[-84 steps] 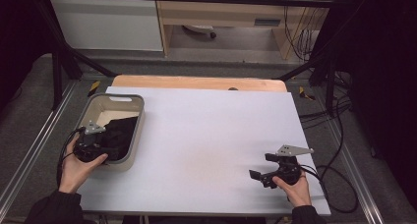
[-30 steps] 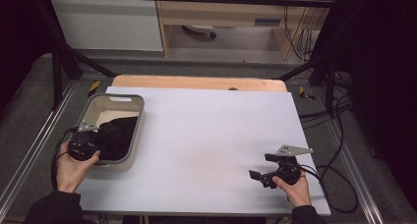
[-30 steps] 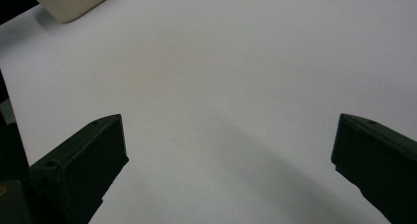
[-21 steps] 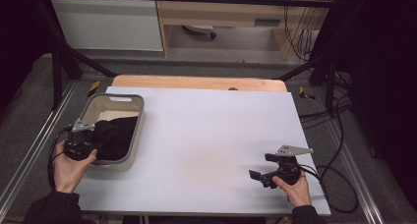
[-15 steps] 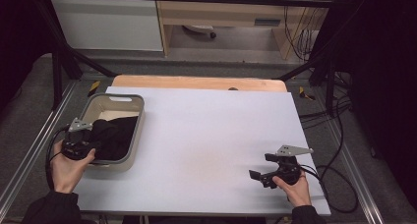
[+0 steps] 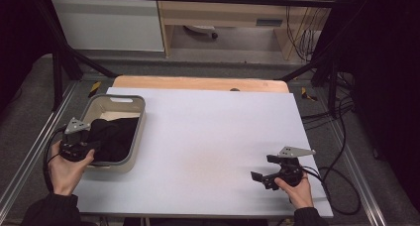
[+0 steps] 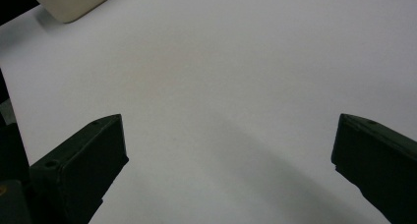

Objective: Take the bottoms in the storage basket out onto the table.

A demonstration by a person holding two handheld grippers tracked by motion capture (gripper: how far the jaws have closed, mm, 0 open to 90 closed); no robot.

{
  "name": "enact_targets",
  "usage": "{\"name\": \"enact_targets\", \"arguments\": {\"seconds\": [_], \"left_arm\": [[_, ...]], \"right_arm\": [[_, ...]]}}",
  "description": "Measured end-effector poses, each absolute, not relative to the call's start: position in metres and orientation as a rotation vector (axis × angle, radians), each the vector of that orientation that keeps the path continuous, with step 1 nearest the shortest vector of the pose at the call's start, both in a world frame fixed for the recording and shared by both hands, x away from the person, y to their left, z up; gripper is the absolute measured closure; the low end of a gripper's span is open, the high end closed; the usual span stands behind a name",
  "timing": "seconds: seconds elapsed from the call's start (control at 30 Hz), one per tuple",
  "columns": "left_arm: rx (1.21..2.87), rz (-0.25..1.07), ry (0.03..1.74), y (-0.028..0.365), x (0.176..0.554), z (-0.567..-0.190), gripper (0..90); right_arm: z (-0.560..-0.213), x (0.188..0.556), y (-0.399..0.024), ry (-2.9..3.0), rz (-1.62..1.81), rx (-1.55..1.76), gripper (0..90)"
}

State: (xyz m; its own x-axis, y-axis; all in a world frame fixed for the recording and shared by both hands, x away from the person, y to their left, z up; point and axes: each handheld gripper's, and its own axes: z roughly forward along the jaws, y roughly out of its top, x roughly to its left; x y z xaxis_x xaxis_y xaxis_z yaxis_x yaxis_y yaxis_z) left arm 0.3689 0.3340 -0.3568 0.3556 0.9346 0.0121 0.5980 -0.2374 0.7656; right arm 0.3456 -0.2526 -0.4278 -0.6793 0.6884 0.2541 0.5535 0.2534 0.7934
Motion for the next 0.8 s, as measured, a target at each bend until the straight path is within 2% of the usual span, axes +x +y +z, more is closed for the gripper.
{"name": "enact_targets", "arguments": {"seconds": [0.8], "left_arm": [[1.884, 0.665, 1.289, 0.3336, 0.3651, -0.3469, 80.9]], "right_arm": [[-0.4273, 0.3454, -0.2529, 2.368, 1.406, 1.183, 0.7]]}}
